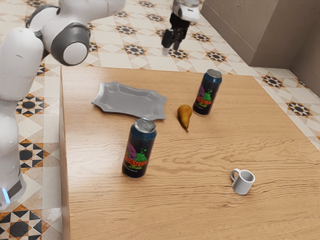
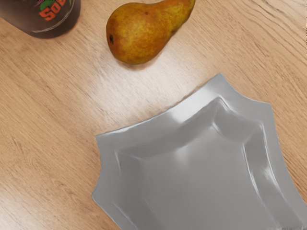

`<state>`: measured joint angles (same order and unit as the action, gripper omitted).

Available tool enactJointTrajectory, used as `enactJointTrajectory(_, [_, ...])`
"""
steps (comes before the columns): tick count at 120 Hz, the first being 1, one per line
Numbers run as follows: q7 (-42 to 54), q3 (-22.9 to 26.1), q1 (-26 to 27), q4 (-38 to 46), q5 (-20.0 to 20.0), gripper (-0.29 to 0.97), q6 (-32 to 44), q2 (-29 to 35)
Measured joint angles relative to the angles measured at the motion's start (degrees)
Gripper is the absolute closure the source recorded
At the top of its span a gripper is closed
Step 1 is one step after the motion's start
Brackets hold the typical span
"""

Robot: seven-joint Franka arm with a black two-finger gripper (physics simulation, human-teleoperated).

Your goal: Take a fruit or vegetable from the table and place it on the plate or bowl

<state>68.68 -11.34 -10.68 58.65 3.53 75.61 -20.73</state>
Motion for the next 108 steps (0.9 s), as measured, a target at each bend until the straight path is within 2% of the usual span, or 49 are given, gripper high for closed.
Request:
enactJointTrajectory(49, [16.3, -0.2, -0.2, 0.0, 0.2, 0.0, 0.7, -0.5])
enactJointTrajectory(59, [17.9, 0.1, 0.5, -1.4, -0.2, 0.0, 0.6, 7.3])
enactJointTrajectory(66, [18.3, 0.9, 6.6, -1.8, -0.8, 0.0, 0.5, 15.5])
enactJointTrajectory(70, [18.4, 2.7, 12.2, -1.7, -5.0, 0.0, 0.4, 17.6])
enactJointTrajectory(74, [18.2, 4.6, 19.2, -1.0, -11.5, 0.0, 0.3, 17.3])
enactJointTrajectory(81, [17.8, 6.3, 31.7, -0.3, -21.3, 0.0, 0.2, 11.2])
enactJointTrajectory(85, [17.6, 6.7, 35.7, -0.1, -25.3, 0.0, 0.2, 6.4])
enactJointTrajectory(89, [17.4, 6.8, 36.7, 0.0, -28.4, 0.0, 0.2, 2.9])
enactJointTrajectory(95, [17.1, 6.7, 35.2, 0.1, -31.7, 0.0, 0.3, -0.4])
enactJointTrajectory(108, [16.7, 6.7, 33.5, 0.1, -35.4, 0.0, 0.6, -2.6])
